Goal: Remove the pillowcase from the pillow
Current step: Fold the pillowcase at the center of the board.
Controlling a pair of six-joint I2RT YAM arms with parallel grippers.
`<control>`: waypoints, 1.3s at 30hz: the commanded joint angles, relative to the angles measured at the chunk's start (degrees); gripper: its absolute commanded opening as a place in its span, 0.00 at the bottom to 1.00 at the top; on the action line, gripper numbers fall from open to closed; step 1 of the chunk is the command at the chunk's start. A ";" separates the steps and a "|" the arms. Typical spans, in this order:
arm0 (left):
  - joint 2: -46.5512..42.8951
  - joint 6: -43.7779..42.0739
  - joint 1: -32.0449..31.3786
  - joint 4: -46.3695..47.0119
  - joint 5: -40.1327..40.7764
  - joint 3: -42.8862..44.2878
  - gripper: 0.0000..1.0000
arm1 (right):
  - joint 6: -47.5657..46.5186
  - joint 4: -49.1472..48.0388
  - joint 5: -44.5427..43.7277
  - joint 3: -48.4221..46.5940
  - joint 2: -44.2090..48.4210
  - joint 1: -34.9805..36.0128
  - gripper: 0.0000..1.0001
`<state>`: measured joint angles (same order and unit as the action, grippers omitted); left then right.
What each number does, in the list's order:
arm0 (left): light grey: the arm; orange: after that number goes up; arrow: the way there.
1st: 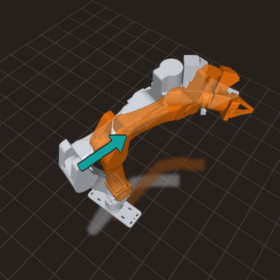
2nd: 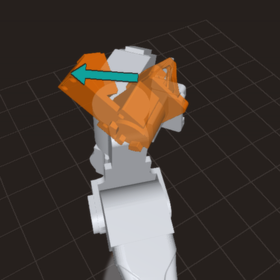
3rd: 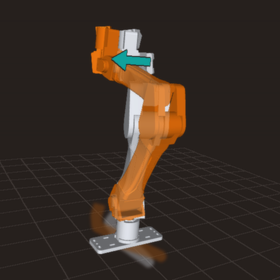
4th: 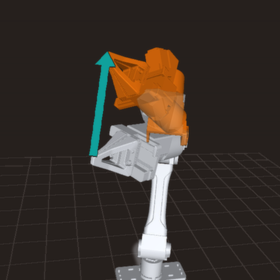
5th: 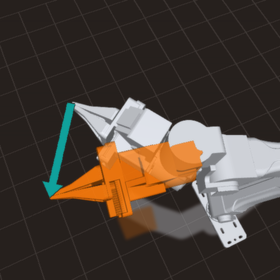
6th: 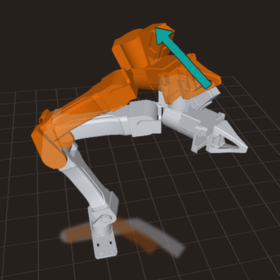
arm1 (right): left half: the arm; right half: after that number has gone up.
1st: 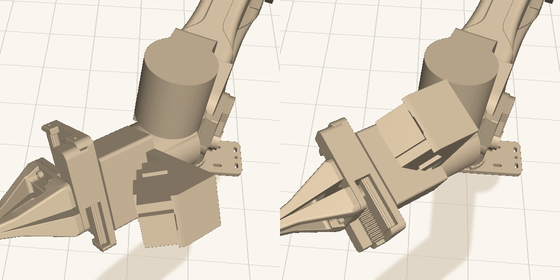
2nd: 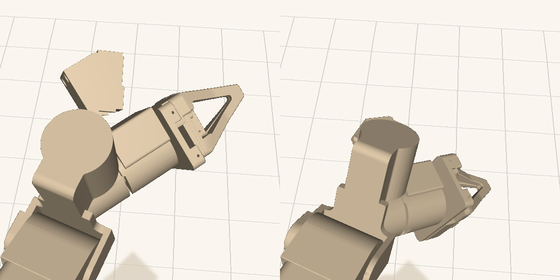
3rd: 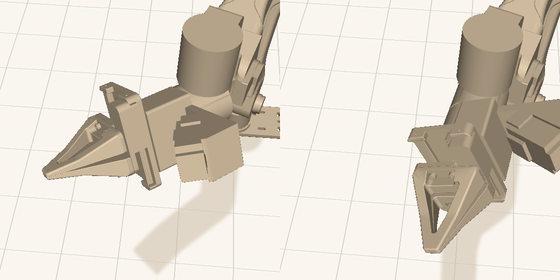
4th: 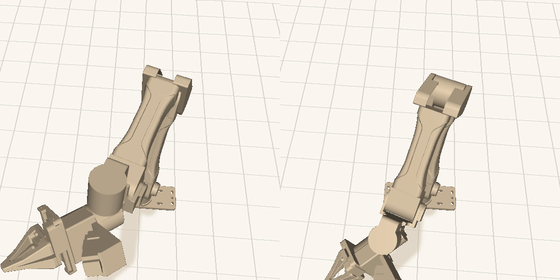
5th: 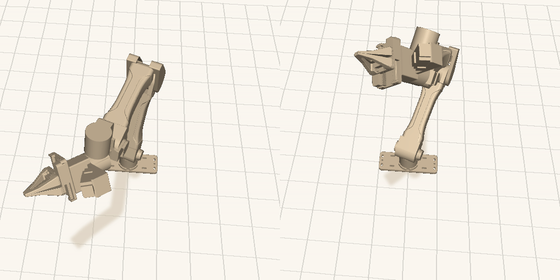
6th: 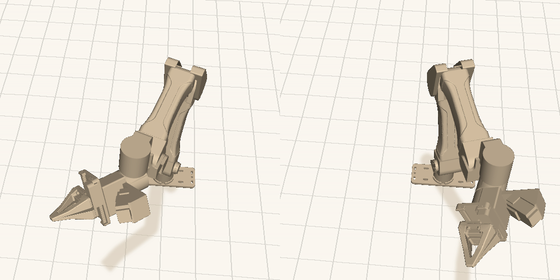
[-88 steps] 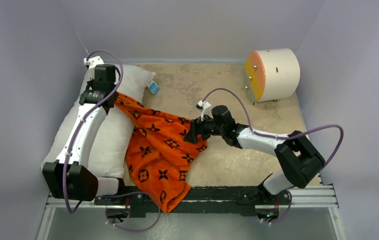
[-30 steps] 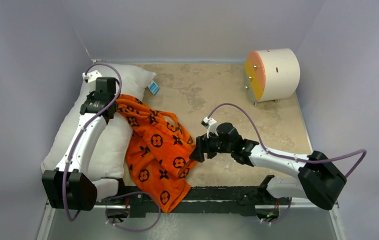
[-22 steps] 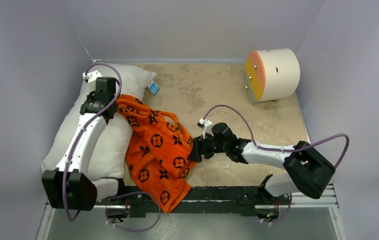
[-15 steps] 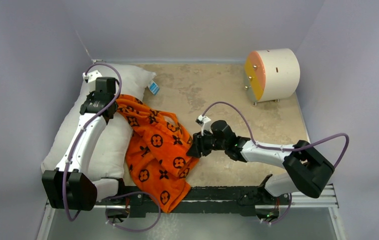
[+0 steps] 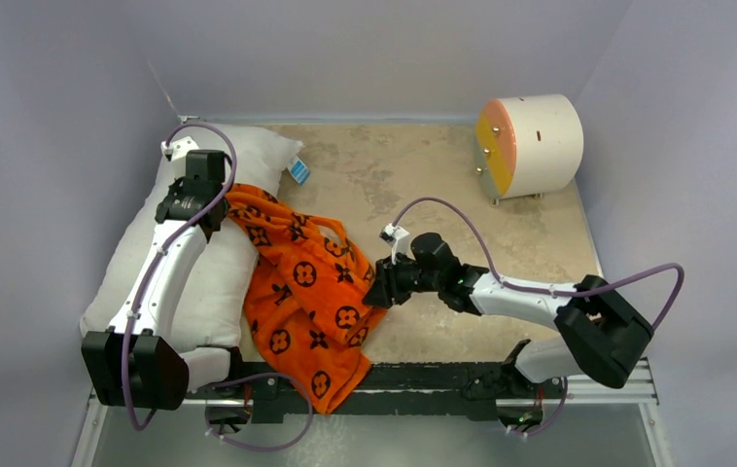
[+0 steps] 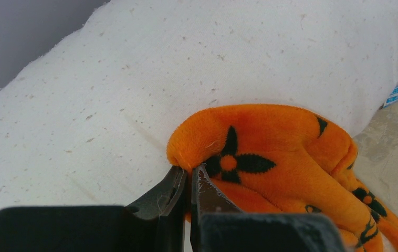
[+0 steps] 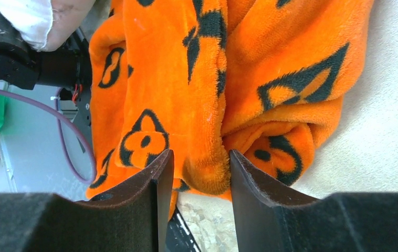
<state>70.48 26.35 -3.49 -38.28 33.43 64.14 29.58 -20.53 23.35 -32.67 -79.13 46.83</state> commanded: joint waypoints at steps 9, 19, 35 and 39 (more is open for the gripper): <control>-0.69 -0.77 0.32 1.37 -0.31 0.64 0.00 | 0.19 2.07 1.17 -2.72 5.96 0.80 0.43; -0.60 -1.07 0.32 1.19 -0.32 0.38 0.00 | -0.66 -1.24 2.01 -3.96 -0.76 1.42 0.51; -0.66 -1.12 0.32 1.46 -0.45 0.11 0.00 | 0.07 -2.88 3.73 -4.75 -2.29 2.51 0.20; -0.77 -1.13 0.28 1.46 -0.62 0.15 0.00 | 0.41 -3.23 4.23 -5.28 -3.07 3.38 0.32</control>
<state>70.48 25.91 -3.49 -38.28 33.19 64.14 29.80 -20.91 25.52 -34.98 -81.89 49.21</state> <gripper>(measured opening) 0.026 0.282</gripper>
